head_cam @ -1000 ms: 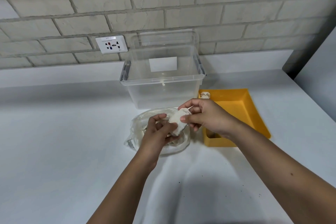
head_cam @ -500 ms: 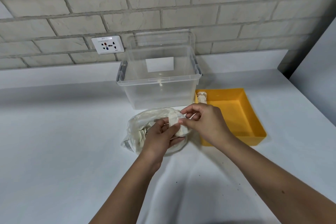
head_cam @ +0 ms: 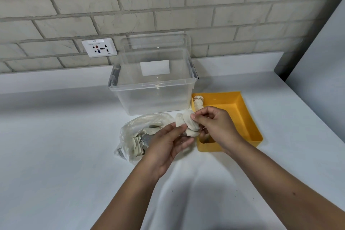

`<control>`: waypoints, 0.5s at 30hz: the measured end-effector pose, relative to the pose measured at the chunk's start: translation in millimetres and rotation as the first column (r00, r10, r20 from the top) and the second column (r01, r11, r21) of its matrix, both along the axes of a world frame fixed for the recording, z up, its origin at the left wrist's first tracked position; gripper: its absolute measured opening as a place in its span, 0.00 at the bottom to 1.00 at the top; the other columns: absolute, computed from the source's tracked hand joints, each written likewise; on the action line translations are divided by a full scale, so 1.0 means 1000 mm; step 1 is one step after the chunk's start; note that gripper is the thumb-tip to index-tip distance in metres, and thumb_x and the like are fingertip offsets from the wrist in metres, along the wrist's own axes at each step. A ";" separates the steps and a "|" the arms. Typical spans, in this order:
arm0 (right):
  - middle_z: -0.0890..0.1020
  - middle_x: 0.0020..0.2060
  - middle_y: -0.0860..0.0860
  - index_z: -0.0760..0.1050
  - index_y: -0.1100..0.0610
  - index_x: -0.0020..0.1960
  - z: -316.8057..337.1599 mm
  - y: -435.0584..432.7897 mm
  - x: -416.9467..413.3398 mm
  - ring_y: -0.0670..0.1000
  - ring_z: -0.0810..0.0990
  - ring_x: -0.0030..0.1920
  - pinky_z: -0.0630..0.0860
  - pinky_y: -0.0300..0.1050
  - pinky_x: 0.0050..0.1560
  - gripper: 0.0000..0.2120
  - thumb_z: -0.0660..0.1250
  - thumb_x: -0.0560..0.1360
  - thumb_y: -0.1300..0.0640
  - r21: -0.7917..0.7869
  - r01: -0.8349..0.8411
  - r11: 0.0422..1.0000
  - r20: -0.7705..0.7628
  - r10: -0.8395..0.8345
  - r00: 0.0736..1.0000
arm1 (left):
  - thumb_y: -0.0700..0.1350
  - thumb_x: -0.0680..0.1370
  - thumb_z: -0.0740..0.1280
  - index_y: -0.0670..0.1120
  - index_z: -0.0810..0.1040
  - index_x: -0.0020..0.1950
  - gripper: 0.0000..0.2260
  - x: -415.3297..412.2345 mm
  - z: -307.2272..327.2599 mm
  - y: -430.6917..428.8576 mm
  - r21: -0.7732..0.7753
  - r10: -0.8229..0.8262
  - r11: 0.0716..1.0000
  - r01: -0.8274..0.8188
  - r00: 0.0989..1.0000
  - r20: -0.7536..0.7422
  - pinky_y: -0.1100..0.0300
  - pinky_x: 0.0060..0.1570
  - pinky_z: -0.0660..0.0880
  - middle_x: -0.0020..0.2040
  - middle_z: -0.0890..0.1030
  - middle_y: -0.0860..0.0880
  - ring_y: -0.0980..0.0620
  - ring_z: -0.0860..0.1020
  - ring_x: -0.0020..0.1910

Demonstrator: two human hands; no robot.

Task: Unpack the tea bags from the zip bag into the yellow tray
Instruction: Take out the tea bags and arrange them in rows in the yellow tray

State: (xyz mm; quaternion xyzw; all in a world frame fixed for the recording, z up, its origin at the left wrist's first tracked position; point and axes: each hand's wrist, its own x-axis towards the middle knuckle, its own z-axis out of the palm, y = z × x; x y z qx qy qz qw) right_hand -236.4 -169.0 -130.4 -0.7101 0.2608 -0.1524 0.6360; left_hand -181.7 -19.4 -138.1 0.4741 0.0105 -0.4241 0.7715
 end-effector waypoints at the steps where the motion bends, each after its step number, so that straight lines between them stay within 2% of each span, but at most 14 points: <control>1: 0.79 0.30 0.53 0.79 0.61 0.45 0.000 -0.002 -0.001 0.50 0.75 0.25 0.73 0.42 0.27 0.06 0.72 0.74 0.58 0.004 0.002 1.000 0.002 -0.002 1.000 | 0.37 0.80 0.66 0.38 0.81 0.54 0.06 -0.001 0.001 -0.003 -0.001 -0.010 1.000 0.010 1.000 -0.002 0.59 0.48 0.83 0.45 0.86 0.43 0.51 0.85 0.42; 3: 0.78 0.29 0.54 0.78 0.62 0.46 0.001 -0.005 -0.001 0.51 0.74 0.26 0.73 0.42 0.28 0.07 0.72 0.75 0.59 0.011 -0.003 1.000 0.012 0.002 1.000 | 0.36 0.80 0.65 0.38 0.81 0.52 0.05 -0.002 0.001 -0.007 0.012 -0.014 1.000 0.014 1.000 0.000 0.60 0.47 0.83 0.43 0.86 0.43 0.52 0.85 0.39; 7: 0.78 0.29 0.55 0.77 0.64 0.47 0.003 -0.011 0.002 0.49 0.75 0.25 0.74 0.40 0.28 0.07 0.71 0.75 0.60 0.012 0.003 1.000 0.044 -0.004 0.999 | 0.37 0.80 0.66 0.35 0.80 0.58 0.09 0.001 0.000 -0.011 0.040 0.012 0.999 -0.011 1.000 -0.027 0.62 0.40 0.83 0.50 0.86 0.40 0.50 0.86 0.43; 12: 0.80 0.31 0.55 0.76 0.63 0.47 0.000 -0.017 0.008 0.48 0.77 0.28 0.76 0.41 0.28 0.06 0.70 0.75 0.61 0.140 0.004 0.990 0.050 -0.011 0.999 | 0.37 0.80 0.67 0.36 0.80 0.57 0.08 0.006 -0.001 -0.014 0.066 0.039 0.997 -0.036 0.998 -0.040 0.60 0.44 0.84 0.49 0.86 0.40 0.50 0.86 0.44; 15: 0.80 0.32 0.54 0.76 0.61 0.46 -0.003 -0.029 0.007 0.49 0.77 0.29 0.76 0.43 0.31 0.04 0.70 0.75 0.60 0.084 0.062 0.994 0.023 -0.064 0.998 | 0.37 0.80 0.67 0.38 0.81 0.52 0.04 0.010 -0.001 -0.012 0.119 0.064 0.991 -0.068 0.997 0.034 0.58 0.45 0.84 0.44 0.86 0.43 0.51 0.85 0.40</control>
